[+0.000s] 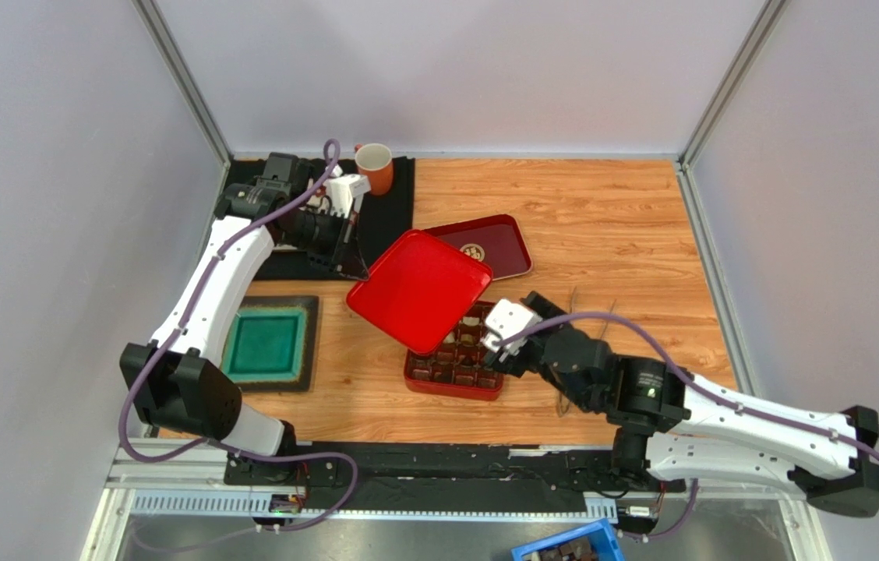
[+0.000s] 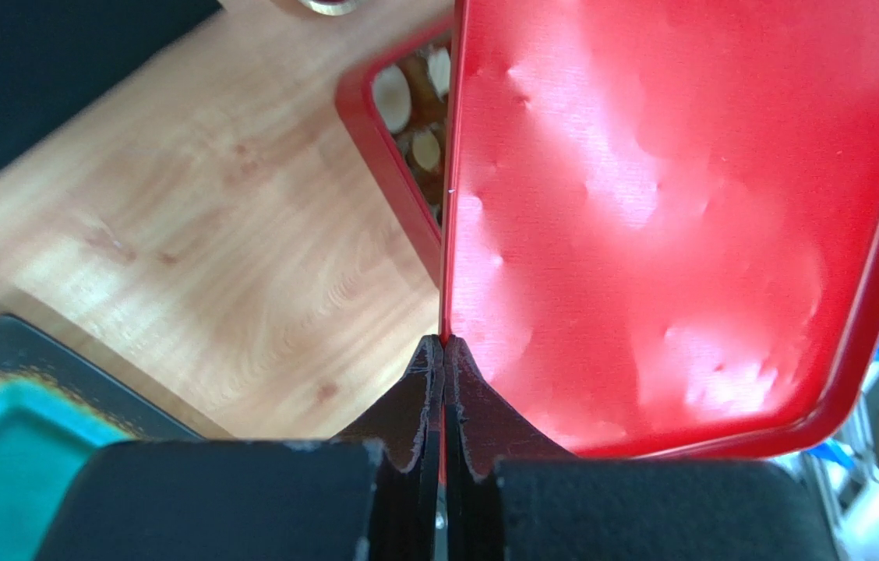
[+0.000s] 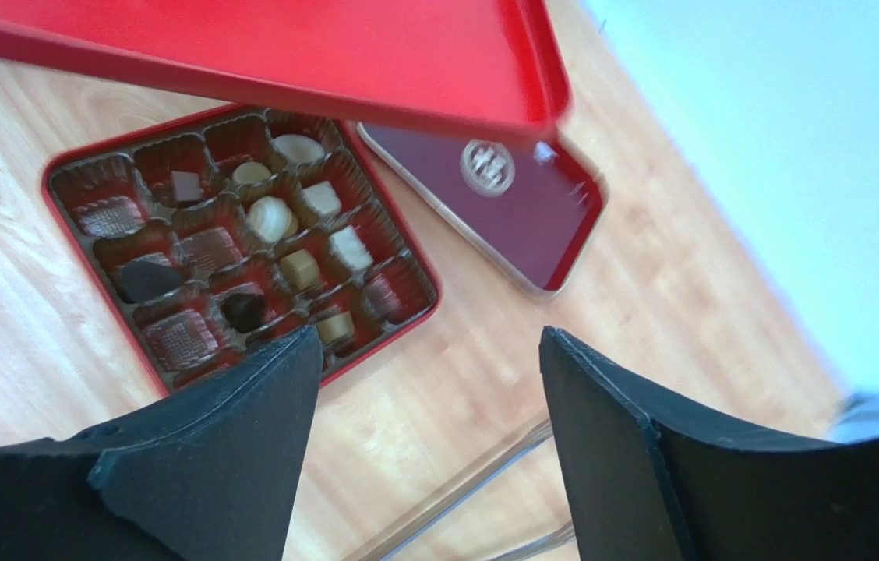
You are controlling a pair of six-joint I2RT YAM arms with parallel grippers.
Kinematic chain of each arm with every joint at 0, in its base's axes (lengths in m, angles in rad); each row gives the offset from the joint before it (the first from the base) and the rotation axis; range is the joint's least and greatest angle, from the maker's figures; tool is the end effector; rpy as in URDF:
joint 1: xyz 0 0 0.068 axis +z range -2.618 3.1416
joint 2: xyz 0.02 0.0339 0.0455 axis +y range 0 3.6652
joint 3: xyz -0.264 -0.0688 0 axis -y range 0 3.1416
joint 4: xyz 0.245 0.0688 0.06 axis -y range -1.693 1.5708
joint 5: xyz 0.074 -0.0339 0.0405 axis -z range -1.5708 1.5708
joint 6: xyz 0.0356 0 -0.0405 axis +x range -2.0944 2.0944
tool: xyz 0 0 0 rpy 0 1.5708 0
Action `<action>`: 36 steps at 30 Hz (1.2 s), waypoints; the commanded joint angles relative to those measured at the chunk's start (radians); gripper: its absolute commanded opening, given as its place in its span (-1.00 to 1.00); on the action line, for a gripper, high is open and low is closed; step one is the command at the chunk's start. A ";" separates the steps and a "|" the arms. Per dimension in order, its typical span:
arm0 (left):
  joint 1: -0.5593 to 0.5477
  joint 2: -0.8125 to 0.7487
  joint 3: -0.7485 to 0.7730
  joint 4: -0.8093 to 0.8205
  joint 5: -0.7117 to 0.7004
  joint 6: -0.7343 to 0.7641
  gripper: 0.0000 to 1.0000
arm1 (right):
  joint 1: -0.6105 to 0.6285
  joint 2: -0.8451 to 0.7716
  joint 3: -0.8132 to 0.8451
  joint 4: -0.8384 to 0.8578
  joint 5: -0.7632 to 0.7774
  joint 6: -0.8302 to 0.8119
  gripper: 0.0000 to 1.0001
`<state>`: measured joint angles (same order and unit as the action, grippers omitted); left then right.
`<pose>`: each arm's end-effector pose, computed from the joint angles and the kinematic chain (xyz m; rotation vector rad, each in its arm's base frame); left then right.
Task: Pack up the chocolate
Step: Move the packing box to the center of the board, then close the box lid on the packing box.
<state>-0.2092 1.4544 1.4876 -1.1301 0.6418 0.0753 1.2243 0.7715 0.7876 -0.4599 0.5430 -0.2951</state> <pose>0.2685 -0.0788 0.3526 0.5699 2.5208 -0.8960 0.0747 0.1528 0.3166 -1.0765 1.6233 0.0657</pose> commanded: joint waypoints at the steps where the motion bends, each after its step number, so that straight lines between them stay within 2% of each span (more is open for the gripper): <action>1: -0.002 0.043 0.040 -0.138 0.056 0.047 -1.00 | 0.139 0.081 -0.019 0.197 0.188 -0.327 0.49; 3: -0.002 0.063 0.040 -0.168 0.049 0.057 -1.00 | 0.202 0.135 -0.011 0.228 0.262 -0.409 0.48; 9: -0.002 0.098 0.039 -0.207 0.081 0.093 -1.00 | 0.268 0.183 -0.004 0.274 0.258 -0.536 0.43; 14: -0.002 0.127 0.082 -0.246 0.099 0.110 -1.00 | 0.277 0.207 0.036 0.216 0.170 -0.515 0.38; 26: -0.004 0.135 0.132 -0.272 0.122 0.110 -1.00 | 0.276 0.282 0.067 0.295 -0.005 -0.431 0.23; 32: -0.013 0.124 0.112 -0.275 0.136 0.124 -1.00 | 0.271 0.319 0.111 0.336 -0.048 -0.374 0.05; 36: -0.019 0.121 0.112 -0.292 0.140 0.144 -1.00 | 0.256 0.321 0.150 0.304 -0.095 -0.297 -0.09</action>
<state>-0.2188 1.5902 1.5799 -1.3357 0.7219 0.1791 1.4929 1.0962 0.8616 -0.1986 0.5098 -0.6884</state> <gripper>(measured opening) 0.007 0.486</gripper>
